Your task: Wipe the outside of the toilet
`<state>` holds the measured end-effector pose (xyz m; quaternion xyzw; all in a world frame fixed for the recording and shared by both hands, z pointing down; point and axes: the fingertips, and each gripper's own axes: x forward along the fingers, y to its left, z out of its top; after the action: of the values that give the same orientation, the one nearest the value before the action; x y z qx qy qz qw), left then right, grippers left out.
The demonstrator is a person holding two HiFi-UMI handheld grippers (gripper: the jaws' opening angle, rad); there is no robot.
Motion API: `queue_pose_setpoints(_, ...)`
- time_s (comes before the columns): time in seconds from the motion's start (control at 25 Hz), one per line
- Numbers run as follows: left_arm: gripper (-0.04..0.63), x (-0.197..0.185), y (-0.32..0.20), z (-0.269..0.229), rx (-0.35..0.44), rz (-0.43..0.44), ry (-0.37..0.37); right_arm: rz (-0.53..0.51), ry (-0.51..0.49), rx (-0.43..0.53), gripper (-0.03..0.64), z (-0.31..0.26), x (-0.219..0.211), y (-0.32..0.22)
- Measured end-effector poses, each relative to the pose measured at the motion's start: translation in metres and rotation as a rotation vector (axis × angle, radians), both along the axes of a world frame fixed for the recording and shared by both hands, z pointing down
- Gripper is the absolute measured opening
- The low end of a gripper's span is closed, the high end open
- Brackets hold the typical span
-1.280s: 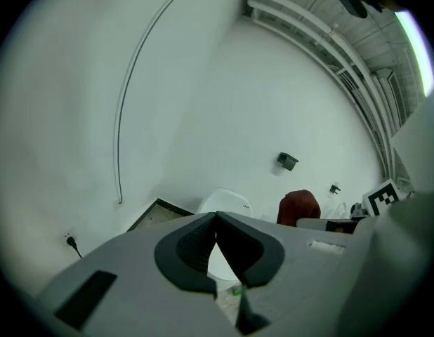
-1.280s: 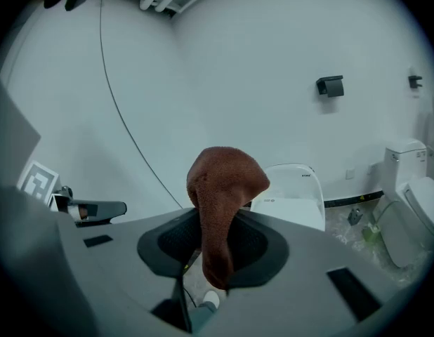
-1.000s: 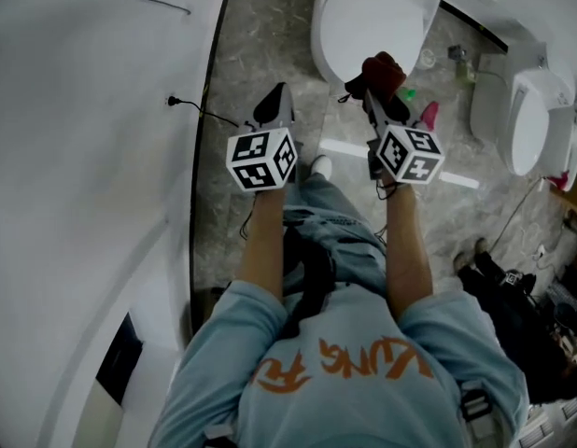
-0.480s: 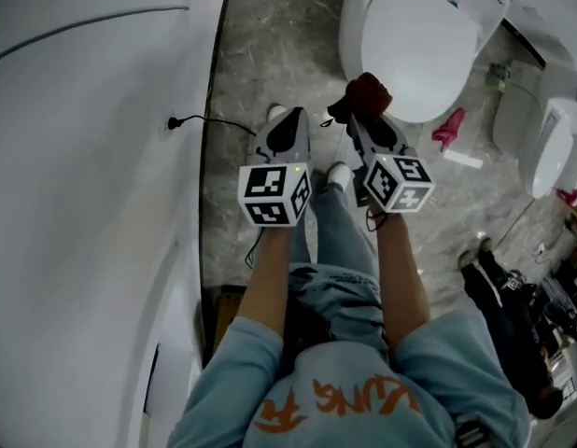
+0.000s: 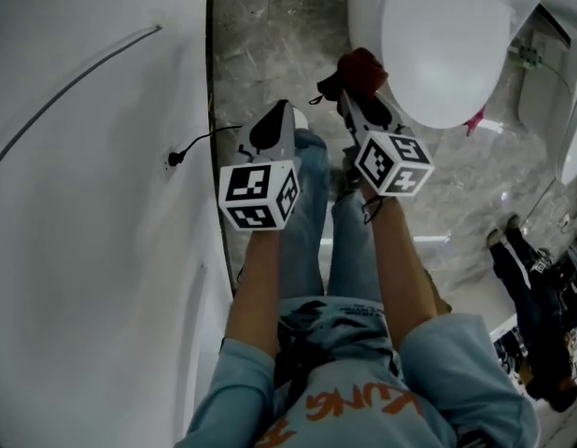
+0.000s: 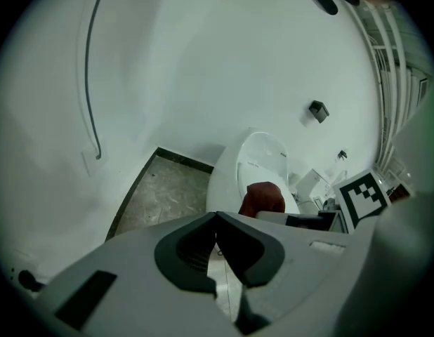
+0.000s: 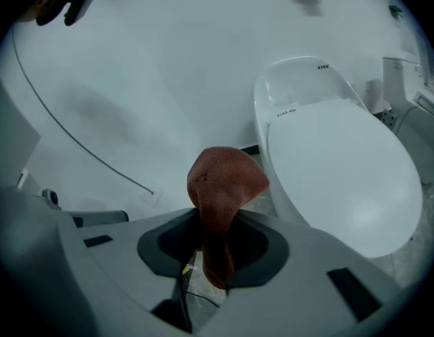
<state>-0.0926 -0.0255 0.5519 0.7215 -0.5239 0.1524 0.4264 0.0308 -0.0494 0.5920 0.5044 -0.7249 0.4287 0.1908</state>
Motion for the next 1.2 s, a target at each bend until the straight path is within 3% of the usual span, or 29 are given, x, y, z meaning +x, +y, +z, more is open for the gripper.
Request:
queue_pose_setpoints(0.68, 0.002, -0.019, -0.039, 0.095, -0.074, 0.089, -0.002, 0.158, 0.022, -0.041, 0.106, 0.122, -0.022, -0.096)
queue_pose_setpoints(1.2, 0.003, -0.001, -0.075, 0.122, -0.1, 0.143, -0.009, 0.328, 0.056, 0.013, 0.106, 0.143, 0.002, -0.183)
